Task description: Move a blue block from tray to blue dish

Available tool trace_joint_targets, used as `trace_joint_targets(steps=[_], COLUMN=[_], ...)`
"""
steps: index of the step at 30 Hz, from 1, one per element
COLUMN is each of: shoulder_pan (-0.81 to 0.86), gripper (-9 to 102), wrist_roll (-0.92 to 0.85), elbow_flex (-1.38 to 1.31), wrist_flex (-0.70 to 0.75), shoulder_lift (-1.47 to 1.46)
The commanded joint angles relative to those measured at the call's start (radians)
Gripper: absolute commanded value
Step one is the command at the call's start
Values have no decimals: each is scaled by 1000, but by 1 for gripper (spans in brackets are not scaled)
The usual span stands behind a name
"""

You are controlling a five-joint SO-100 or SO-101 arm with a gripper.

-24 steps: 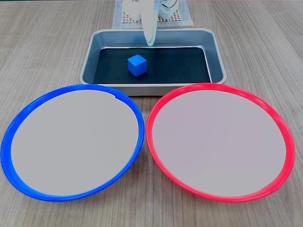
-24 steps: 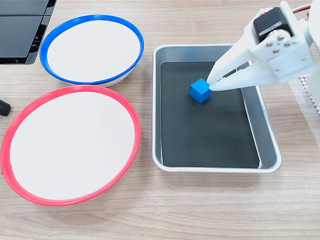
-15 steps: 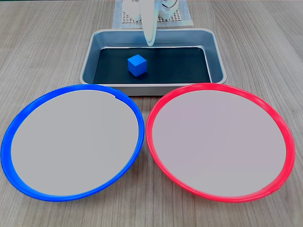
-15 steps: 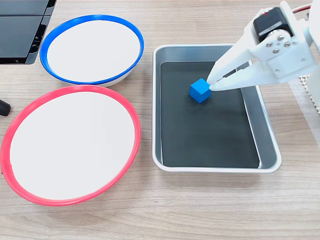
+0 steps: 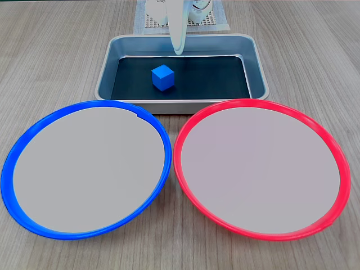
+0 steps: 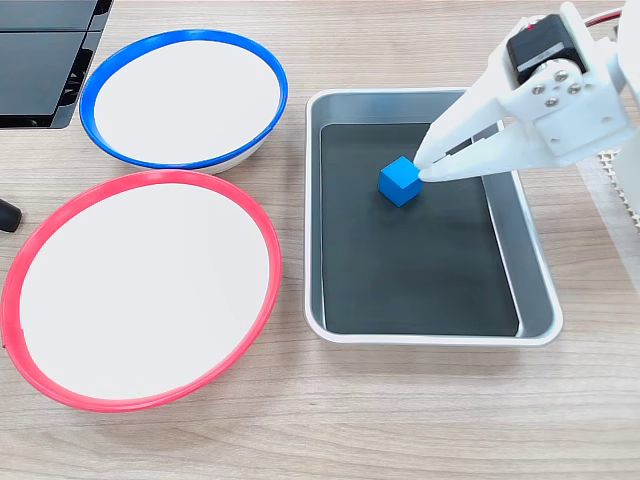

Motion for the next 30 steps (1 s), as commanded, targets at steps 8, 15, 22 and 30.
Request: trace_joint_targets(steps=[8, 15, 22, 30], shoulder_pan=[2, 91, 219, 181], gripper=[0, 0, 0, 0], wrist_roll=[-3, -20, -572, -1092], elbow_flex=[2, 0, -46, -534], wrist_flex=[3, -3, -190, 89], shoulder_lift=[25, 23, 11, -647])
